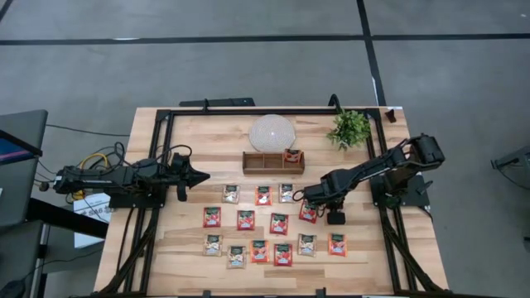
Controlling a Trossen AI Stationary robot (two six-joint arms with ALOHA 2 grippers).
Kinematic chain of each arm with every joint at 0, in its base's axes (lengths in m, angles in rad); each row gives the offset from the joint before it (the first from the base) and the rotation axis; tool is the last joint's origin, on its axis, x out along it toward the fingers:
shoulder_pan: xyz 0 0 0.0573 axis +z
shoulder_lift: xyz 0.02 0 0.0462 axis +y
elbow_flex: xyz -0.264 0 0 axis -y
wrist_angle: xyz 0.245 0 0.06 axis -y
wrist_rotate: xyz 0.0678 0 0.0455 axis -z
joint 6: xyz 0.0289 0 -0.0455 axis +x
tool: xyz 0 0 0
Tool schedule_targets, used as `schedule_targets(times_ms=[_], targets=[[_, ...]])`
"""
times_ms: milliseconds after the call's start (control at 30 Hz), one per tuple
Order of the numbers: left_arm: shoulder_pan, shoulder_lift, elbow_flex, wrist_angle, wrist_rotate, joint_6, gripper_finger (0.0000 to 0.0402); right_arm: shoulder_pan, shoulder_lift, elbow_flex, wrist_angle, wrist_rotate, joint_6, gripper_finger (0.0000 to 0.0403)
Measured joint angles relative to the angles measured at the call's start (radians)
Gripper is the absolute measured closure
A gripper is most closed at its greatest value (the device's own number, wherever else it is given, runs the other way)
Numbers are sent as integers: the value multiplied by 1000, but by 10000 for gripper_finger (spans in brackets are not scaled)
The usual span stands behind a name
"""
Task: Pick & Place Tea
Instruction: Put the orange tea bag into the right compartment of the wooden organizer
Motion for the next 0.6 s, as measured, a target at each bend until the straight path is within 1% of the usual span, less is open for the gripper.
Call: schedule_targets(times_ms=[267, 467, 600], targets=[[0, 0, 0, 0, 0, 4, 401, 0, 1, 112, -158, 16, -15, 402], [0, 0, 0, 0, 0, 5, 401, 0, 0, 246, -272, 110, -51, 402], [0, 0, 0, 0, 0, 4, 401, 0, 0, 346, -332, 213, -70, 402]])
